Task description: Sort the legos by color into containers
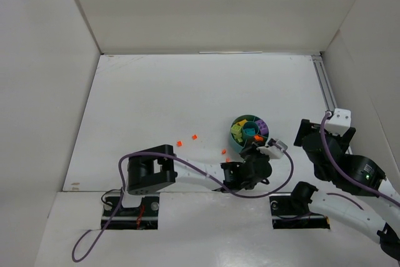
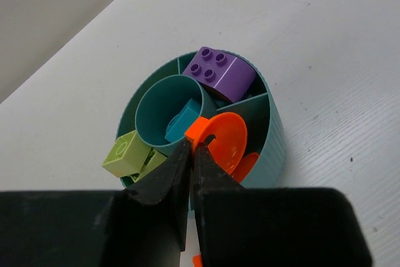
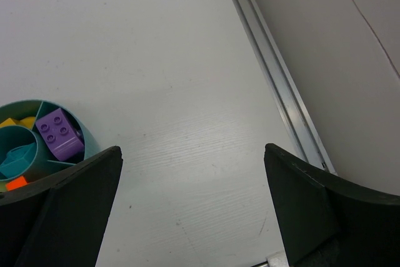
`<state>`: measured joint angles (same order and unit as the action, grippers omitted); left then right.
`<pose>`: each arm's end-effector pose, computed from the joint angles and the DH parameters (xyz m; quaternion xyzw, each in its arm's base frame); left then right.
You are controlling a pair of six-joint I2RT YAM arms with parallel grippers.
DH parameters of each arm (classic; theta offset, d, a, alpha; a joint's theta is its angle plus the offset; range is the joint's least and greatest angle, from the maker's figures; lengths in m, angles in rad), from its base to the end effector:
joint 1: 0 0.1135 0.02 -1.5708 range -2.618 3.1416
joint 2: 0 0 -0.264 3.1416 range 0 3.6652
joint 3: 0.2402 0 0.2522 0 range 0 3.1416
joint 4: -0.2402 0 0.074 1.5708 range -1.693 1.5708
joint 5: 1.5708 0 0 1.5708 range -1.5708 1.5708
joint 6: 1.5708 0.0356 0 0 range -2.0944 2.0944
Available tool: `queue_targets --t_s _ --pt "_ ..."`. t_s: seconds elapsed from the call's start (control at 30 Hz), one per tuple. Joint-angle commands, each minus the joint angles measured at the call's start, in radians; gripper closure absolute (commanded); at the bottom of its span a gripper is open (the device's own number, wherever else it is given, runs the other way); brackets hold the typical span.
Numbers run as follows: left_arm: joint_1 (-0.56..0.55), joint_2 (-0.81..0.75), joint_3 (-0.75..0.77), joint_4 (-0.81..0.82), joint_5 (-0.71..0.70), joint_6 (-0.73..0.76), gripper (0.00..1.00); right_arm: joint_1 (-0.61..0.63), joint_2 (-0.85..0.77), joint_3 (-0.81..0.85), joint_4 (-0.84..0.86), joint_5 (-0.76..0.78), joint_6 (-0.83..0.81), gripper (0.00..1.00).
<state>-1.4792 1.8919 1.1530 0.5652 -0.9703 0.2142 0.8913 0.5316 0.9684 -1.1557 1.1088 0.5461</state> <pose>0.0674 -0.4131 0.2271 0.3088 0.6734 -0.0483 0.6700 0.0604 0.0240 0.3461 0.0813 0.8001 -0.1295 0.5800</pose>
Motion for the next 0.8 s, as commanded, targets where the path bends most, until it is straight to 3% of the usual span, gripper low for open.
queue_targets --t_s 0.0,0.37,0.77 --pt "-0.006 -0.008 0.019 0.081 -0.034 0.011 1.0 0.005 -0.004 0.004 -0.001 0.028 0.006 0.0" --pt "-0.006 0.041 0.019 0.179 -0.076 0.068 1.0 0.005 -0.022 0.004 -0.001 0.028 0.006 0.0" --pt "-0.006 0.064 0.028 0.17 -0.067 0.048 1.0 0.005 -0.051 0.004 -0.001 0.028 0.006 0.0"
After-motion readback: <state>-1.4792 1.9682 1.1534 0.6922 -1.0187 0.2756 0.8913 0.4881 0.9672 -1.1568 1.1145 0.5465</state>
